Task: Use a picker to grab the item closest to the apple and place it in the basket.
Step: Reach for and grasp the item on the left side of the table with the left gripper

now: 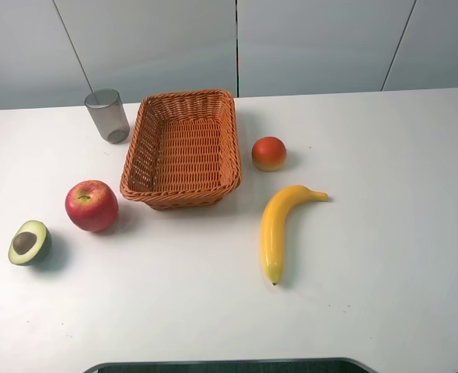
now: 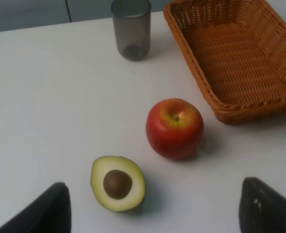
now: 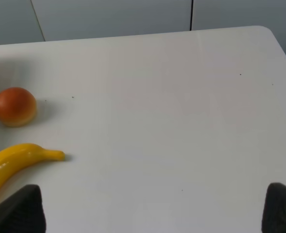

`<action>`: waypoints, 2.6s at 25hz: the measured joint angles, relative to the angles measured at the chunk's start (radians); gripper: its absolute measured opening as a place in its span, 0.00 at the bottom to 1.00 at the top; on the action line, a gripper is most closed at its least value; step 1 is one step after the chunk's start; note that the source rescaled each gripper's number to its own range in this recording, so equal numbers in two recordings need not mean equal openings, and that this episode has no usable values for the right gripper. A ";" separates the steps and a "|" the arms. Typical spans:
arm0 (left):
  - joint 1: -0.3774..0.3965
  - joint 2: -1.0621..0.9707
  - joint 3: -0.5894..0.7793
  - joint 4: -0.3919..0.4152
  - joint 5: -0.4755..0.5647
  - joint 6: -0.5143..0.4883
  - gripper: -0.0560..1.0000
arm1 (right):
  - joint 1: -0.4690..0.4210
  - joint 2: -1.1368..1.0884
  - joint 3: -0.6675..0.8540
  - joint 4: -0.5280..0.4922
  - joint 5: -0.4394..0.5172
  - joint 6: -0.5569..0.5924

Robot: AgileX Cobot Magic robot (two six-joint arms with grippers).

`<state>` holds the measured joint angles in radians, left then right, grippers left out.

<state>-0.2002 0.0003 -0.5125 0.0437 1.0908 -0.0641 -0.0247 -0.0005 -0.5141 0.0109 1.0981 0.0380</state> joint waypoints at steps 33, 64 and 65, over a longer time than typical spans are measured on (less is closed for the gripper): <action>0.000 1.159 -0.166 0.163 -0.133 -0.245 0.98 | 0.000 0.000 0.000 0.000 0.000 0.020; 0.208 1.433 -0.057 -0.008 -0.492 0.064 0.98 | 0.000 0.000 0.000 0.000 0.000 0.021; 0.208 1.441 -0.057 -0.006 -0.497 0.064 0.98 | 0.000 0.000 0.000 0.000 0.000 0.021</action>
<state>0.0074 1.4413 -0.5690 0.0374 0.5940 0.0000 -0.0247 -0.0005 -0.5141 0.0109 1.0981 0.0589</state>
